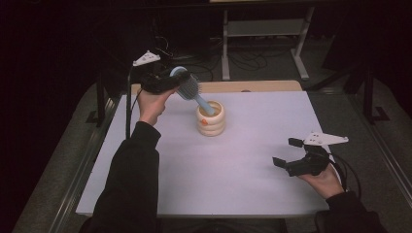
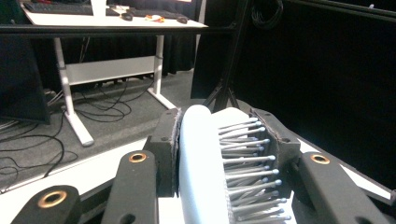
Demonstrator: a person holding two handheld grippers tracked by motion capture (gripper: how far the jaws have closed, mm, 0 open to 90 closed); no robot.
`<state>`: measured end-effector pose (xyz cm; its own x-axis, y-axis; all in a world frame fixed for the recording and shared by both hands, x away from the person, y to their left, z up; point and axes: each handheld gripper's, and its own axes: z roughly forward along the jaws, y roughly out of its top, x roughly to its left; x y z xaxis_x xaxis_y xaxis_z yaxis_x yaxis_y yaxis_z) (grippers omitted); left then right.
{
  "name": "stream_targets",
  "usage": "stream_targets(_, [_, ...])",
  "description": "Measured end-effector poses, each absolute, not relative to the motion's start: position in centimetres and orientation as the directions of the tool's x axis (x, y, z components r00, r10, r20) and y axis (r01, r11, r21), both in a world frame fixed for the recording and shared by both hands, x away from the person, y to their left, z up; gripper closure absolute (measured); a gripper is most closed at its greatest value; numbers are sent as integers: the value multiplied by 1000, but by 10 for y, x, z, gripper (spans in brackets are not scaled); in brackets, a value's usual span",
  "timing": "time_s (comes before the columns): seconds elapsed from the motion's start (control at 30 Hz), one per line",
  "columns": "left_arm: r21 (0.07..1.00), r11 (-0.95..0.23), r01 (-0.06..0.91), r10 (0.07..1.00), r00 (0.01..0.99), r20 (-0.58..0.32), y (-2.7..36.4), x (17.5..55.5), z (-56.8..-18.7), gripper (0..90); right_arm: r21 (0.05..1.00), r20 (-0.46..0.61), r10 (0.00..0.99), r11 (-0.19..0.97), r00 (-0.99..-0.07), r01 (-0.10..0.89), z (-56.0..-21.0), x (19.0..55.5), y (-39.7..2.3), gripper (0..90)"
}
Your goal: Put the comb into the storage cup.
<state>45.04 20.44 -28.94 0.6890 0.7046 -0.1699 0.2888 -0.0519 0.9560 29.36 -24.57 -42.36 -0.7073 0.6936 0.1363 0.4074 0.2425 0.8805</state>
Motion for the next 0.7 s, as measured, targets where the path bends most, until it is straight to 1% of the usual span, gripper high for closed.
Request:
stream_targets(0.4, [948, -53, 312, 708, 682, -185, 200, 459, -299, 567, 885, 132, 696, 238, -705, 400, -423, 292, -247, 0])
stream_targets(0.53, [947, -71, 314, 708, 685, -174, 196, 460, -302, 567, 884, 134, 697, 237, -705, 402, -423, 292, -247, 0])
stream_targets(0.7, [946, -66, 317, 708, 683, -180, 195, 462, -305, 567, 889, 129, 698, 233, -704, 394, -422, 291, -248, 0])
